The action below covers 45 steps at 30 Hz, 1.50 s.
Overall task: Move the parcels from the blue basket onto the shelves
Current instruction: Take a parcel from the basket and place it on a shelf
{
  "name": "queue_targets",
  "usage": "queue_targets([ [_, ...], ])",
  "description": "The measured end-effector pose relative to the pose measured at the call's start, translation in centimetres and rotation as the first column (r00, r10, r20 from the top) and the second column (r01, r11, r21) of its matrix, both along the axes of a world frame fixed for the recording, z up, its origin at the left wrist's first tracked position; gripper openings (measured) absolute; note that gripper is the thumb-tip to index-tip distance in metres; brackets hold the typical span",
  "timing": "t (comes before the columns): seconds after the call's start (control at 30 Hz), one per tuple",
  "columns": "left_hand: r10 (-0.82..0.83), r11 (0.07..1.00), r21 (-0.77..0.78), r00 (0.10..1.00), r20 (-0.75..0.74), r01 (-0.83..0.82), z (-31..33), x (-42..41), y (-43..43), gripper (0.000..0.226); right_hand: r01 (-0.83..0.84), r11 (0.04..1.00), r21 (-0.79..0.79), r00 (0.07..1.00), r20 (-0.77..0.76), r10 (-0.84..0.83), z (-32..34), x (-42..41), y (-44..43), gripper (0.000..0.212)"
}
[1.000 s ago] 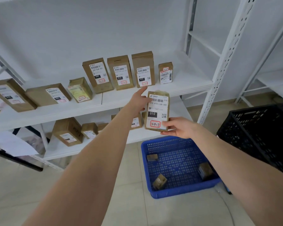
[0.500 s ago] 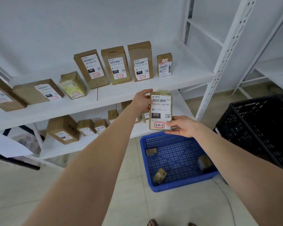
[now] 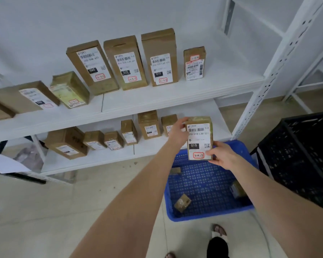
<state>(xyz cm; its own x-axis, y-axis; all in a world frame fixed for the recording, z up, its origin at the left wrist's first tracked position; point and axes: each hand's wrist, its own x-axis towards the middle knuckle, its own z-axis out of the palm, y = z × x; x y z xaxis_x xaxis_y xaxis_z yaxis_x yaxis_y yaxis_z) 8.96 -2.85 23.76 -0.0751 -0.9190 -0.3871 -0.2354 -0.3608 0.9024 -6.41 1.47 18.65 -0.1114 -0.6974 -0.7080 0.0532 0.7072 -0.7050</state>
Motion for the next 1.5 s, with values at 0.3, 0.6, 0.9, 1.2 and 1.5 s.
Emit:
queue_targets([
  [0.3,0.107,0.988,-0.124,0.989,0.099,-0.095,-11.6,-7.4,-5.7,0.057,-0.036,0.999,-0.01,0.997,-0.064,0.035,-11.2,-5.7,-8.8,0.056],
  [0.6,0.186,0.954,-0.266,0.967,0.175,-0.135,-25.3,-8.1,-11.3,0.059,-0.093,0.986,-0.137,0.987,-0.145,0.073,-24.4,-4.8,-15.2,0.05],
  [0.9,0.157,0.929,-0.359,0.971,0.181,-0.084,-34.0,-8.3,-13.8,0.058,-0.061,0.973,-0.222,0.993,-0.113,0.037,-32.8,-5.5,-17.4,0.045],
  [1.2,0.121,0.881,-0.464,0.903,0.412,0.094,-34.8,-7.6,-18.8,0.058,-0.069,0.904,-0.422,0.979,-0.203,-0.02,-35.5,-4.9,-21.6,0.039],
  [1.5,0.149,0.879,-0.442,0.776,0.613,0.179,-37.5,-7.5,-19.3,0.053,-0.209,0.859,-0.468,0.887,-0.461,-0.036,-39.4,-4.5,-22.8,0.035],
])
